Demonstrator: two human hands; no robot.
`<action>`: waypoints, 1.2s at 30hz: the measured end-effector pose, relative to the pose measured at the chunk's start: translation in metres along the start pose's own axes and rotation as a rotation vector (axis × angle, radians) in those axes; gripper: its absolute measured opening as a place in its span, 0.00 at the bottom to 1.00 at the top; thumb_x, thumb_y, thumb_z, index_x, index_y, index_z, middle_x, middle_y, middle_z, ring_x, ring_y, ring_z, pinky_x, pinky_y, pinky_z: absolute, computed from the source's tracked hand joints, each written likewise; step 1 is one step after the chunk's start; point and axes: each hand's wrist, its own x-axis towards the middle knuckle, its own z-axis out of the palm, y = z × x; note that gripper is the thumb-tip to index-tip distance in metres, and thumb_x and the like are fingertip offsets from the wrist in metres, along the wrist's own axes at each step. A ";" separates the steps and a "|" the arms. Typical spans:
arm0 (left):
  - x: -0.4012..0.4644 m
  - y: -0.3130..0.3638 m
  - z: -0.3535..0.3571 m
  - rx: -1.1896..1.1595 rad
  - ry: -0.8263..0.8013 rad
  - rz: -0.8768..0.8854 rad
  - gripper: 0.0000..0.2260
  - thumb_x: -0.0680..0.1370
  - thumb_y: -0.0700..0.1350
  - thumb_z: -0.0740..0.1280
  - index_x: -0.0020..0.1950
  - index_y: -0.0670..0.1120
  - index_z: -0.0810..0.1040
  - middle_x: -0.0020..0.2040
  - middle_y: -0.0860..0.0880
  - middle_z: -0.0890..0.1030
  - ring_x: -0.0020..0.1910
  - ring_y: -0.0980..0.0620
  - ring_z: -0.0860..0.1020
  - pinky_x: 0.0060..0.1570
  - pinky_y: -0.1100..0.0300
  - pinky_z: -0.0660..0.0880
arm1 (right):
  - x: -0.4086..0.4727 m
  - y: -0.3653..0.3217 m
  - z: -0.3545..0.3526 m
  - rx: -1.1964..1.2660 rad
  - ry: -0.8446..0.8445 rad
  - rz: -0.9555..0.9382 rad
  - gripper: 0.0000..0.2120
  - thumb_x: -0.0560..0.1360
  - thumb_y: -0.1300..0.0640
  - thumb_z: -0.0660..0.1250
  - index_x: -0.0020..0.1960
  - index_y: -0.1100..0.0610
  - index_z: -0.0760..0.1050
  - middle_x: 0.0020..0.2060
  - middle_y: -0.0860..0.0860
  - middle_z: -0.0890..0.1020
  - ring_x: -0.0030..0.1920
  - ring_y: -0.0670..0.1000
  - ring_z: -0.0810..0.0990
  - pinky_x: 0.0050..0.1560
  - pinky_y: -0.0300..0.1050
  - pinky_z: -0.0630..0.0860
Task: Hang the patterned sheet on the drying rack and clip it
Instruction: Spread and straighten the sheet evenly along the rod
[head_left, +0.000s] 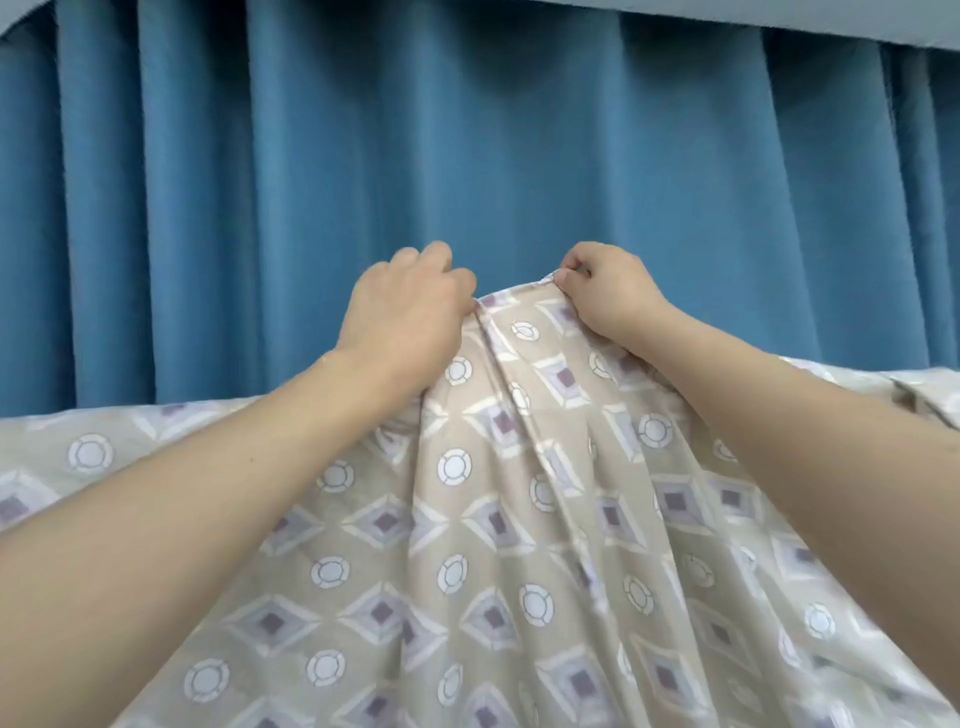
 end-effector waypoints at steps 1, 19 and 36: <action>0.011 -0.002 0.004 -0.005 -0.067 -0.051 0.08 0.80 0.43 0.62 0.41 0.45 0.72 0.40 0.47 0.71 0.37 0.44 0.68 0.34 0.55 0.60 | 0.003 0.004 0.003 -0.028 0.016 -0.005 0.07 0.79 0.52 0.60 0.46 0.52 0.74 0.43 0.49 0.79 0.45 0.53 0.76 0.44 0.46 0.73; 0.015 0.032 0.055 -0.069 -1.467 0.011 0.19 0.84 0.53 0.54 0.67 0.44 0.73 0.67 0.47 0.74 0.64 0.47 0.73 0.61 0.56 0.67 | -0.023 0.035 0.028 -0.282 -0.844 0.098 0.07 0.77 0.54 0.65 0.42 0.50 0.80 0.37 0.42 0.82 0.44 0.47 0.81 0.50 0.43 0.76; 0.016 0.024 0.067 -0.033 -1.516 -0.035 0.19 0.82 0.59 0.55 0.64 0.49 0.76 0.60 0.50 0.76 0.55 0.49 0.74 0.58 0.55 0.70 | -0.076 0.044 -0.061 -0.084 -0.731 0.222 0.29 0.64 0.30 0.65 0.39 0.58 0.77 0.30 0.55 0.74 0.26 0.49 0.69 0.28 0.39 0.70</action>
